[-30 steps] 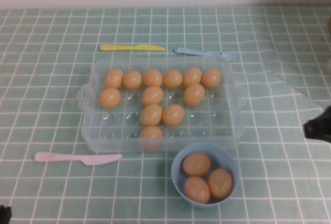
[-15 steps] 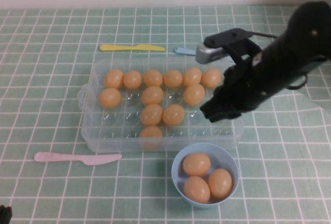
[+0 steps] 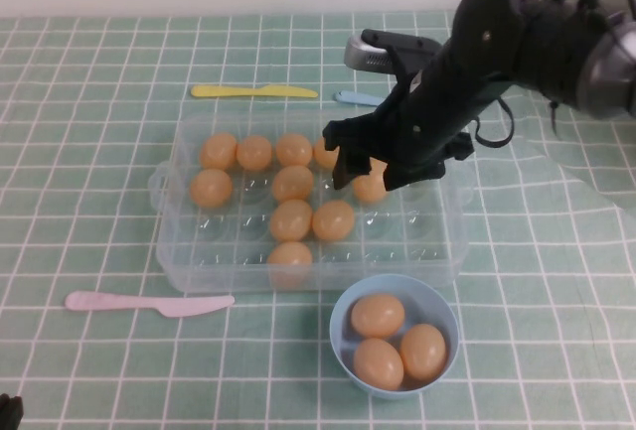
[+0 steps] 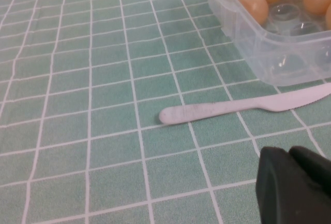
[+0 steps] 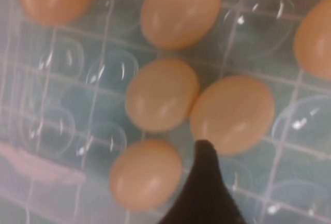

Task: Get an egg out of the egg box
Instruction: Pick up the egg from the plastic box, then place the egg in the bowl

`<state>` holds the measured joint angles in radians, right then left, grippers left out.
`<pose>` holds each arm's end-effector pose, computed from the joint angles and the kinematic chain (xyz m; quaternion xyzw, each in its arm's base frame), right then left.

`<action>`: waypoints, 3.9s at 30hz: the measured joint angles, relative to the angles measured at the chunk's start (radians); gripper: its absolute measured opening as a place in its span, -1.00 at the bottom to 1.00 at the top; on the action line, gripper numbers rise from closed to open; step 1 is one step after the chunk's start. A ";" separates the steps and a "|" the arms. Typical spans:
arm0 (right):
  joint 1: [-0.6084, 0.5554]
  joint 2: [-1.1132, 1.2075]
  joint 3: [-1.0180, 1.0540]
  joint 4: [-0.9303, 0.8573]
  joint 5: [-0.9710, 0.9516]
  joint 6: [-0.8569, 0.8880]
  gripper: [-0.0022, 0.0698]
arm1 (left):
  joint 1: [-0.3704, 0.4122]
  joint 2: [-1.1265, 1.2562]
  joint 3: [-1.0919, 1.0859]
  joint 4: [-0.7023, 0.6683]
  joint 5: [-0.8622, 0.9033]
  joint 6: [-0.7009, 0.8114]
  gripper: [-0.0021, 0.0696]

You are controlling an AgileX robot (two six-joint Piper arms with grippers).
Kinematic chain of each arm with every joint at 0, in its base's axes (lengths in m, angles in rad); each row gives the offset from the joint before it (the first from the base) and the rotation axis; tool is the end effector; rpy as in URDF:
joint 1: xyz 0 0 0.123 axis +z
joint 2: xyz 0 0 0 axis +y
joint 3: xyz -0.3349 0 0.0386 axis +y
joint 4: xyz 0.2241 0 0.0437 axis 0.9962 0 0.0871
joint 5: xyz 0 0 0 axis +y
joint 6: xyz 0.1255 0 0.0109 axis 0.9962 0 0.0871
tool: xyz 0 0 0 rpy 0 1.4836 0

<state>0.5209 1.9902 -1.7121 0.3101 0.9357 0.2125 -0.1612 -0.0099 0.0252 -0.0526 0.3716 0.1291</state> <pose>0.3785 0.2528 0.2846 -0.0868 0.9618 0.2101 0.1524 0.0093 -0.0040 0.1614 0.1025 0.7980 -0.0317 0.5930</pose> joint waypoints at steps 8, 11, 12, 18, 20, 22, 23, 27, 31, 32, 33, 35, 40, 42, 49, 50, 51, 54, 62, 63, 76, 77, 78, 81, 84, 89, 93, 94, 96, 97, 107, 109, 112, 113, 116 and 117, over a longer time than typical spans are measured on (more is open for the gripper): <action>0.000 0.115 -0.109 -0.073 0.017 0.175 0.37 | 0.000 0.000 0.000 0.000 0.000 0.000 -0.95; 0.000 0.121 -0.116 -0.108 0.025 0.234 0.37 | 0.000 0.000 0.000 0.000 0.000 0.000 -0.95; -0.002 0.121 -0.118 -0.121 0.025 0.257 0.37 | 0.000 0.000 0.000 0.000 0.000 0.000 -0.95; -0.008 0.123 -0.124 -0.168 -0.011 0.345 0.37 | 0.000 0.000 0.000 0.000 0.000 0.000 -0.95; -0.012 0.128 -0.124 -0.168 -0.016 0.367 0.37 | 0.000 0.000 0.000 0.000 0.000 0.000 -0.95; -0.012 0.138 -0.124 -0.169 -0.019 0.376 0.37 | 0.000 0.000 0.000 0.000 0.000 0.000 -0.95; -0.012 0.142 -0.124 -0.169 -0.020 0.378 0.37 | 0.000 0.000 0.000 0.000 0.000 0.000 -0.95; -0.012 0.164 -0.124 -0.169 -0.027 0.385 0.37 | 0.000 0.000 0.000 0.000 0.000 0.000 -0.95; -0.012 0.184 -0.124 -0.168 -0.060 0.387 0.37 | 0.000 0.000 0.000 0.000 0.000 0.000 -0.95; -0.012 0.187 -0.124 -0.168 -0.070 0.388 0.37 | 0.000 0.000 0.000 0.000 0.000 0.000 -0.95; -0.012 0.189 -0.124 -0.168 -0.076 0.388 0.37 | 0.000 0.000 0.000 0.000 0.000 0.000 -0.95; -0.012 0.189 -0.124 -0.168 -0.081 0.388 0.37 | 0.000 0.000 0.000 0.000 0.000 0.000 -0.95; -0.016 0.189 -0.124 -0.168 -0.106 0.388 0.37 | 0.000 0.000 0.000 0.000 0.000 0.000 -0.95; -0.020 0.189 -0.124 -0.169 -0.115 0.388 0.37 | 0.000 0.000 0.000 0.000 0.000 0.000 -0.95; -0.021 0.196 -0.124 -0.174 -0.119 0.388 0.37 | 0.000 0.000 0.000 0.000 0.000 0.000 -0.95; -0.021 0.198 -0.124 -0.174 -0.119 0.388 0.37 | 0.000 0.000 0.000 0.000 0.000 0.000 -0.95; -0.021 0.203 -0.124 -0.174 -0.119 0.388 0.37 | 0.000 0.000 0.000 0.000 0.000 0.000 -0.95; -0.021 0.218 -0.124 -0.174 -0.119 0.388 0.37 | 0.000 0.000 0.000 0.000 0.000 0.000 -0.95; -0.021 0.226 -0.124 -0.174 -0.119 0.388 0.37 | 0.000 0.000 0.000 0.000 0.000 0.000 -0.95; -0.021 0.226 -0.124 -0.174 -0.119 0.388 0.36 | 0.000 0.000 0.000 0.000 0.000 0.000 -0.95; -0.021 0.226 -0.126 -0.172 -0.133 0.345 0.10 | 0.000 0.000 0.000 0.000 0.000 0.000 -0.95; -0.021 0.226 -0.126 -0.172 -0.133 0.343 0.10 | 0.000 0.000 0.000 0.000 0.000 0.000 -0.95; -0.021 0.224 -0.126 -0.170 -0.131 0.340 0.10 | 0.000 0.000 0.000 0.000 0.000 0.000 -0.95; -0.012 0.193 -0.126 -0.165 -0.093 0.316 0.10 | 0.000 0.000 0.000 0.000 0.000 0.000 -0.95; 0.009 0.126 -0.124 -0.168 -0.039 0.262 0.10 | 0.000 0.000 0.000 0.000 0.000 0.000 -0.95; 0.058 -0.024 -0.086 -0.182 0.040 0.158 0.10 | 0.000 0.000 0.000 0.000 0.000 0.000 -0.95; 0.098 -0.172 0.047 -0.184 0.067 0.083 0.10 | 0.000 0.000 0.000 0.000 0.000 0.000 -0.95; 0.109 -0.208 0.087 -0.186 0.072 0.065 0.10 | 0.000 0.000 0.000 0.000 0.000 0.000 -0.95; 0.133 -0.270 0.161 -0.186 0.076 0.036 0.10 | 0.000 0.000 0.000 0.000 0.000 0.000 -0.95; 0.142 -0.296 0.193 -0.186 0.080 0.026 0.10 | 0.000 0.000 0.000 0.000 0.000 0.000 -0.95; 0.182 -0.407 0.441 -0.148 0.107 -0.025 0.10 | 0.000 0.000 0.000 0.000 0.000 0.000 -0.95; 0.182 -0.392 0.452 -0.148 0.102 -0.026 0.10 | 0.000 0.000 0.000 0.000 0.000 0.000 -0.95; 0.182 -0.355 0.454 -0.146 0.088 -0.026 0.10 | 0.000 0.000 0.000 0.000 0.000 0.000 -0.95; 0.182 -0.344 0.454 -0.146 0.083 -0.026 0.10 | 0.000 0.000 0.000 0.000 0.000 0.000 -0.95; 0.182 -0.303 0.454 -0.146 0.071 -0.026 0.10 | 0.000 0.000 0.000 0.000 0.000 0.000 -0.95; 0.182 -0.291 0.455 -0.146 0.067 -0.027 0.10 | 0.000 0.000 0.000 0.000 0.000 0.000 -0.95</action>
<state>0.7026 1.6995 -1.2567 0.1646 1.0027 0.1854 -0.1612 -0.0099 0.0252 -0.0526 0.3716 0.1291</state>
